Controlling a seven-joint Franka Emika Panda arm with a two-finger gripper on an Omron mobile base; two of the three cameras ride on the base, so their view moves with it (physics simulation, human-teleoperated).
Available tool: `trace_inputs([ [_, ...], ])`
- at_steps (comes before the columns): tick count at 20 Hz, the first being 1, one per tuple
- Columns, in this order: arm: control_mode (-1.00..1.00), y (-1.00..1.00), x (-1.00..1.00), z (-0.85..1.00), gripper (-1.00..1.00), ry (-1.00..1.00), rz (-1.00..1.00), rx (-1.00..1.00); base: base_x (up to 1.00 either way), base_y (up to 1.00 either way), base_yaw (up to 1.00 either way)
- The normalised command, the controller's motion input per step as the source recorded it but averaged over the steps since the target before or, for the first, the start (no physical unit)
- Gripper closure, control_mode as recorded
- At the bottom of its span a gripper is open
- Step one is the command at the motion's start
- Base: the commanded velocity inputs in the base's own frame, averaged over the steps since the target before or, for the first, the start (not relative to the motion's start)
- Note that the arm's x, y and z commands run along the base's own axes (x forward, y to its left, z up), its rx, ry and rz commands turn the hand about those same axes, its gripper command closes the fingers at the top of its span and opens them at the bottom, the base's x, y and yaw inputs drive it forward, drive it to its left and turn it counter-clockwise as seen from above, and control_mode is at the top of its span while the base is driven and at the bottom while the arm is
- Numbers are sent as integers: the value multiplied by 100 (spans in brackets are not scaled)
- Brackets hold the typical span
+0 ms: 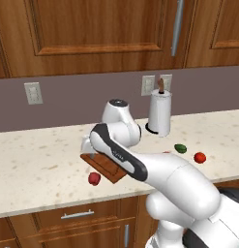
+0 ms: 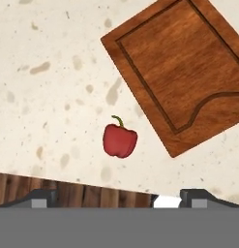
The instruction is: Place the avocado, onion, tomato, and bell pepper on the cutting board.
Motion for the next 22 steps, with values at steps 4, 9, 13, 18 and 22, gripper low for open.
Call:
trace_inputs([
  [4, -100, 4, 8, -27, -100, 5, 0, 0, 0, 0, 0],
  [9, -100, 0, 7, -29, -100, 3, 0, 0, 0, 0, 0],
  [13, -100, 6, 5, -27, -100, 2, 0, 0, 0, 0, 0],
  [18, -100, 11, 7, -25, -100, 1, 0, 0, 0, 0, 0],
  [22, -100, 7, 13, -20, -100, 2, 0, 0, 0, 0, 0],
])
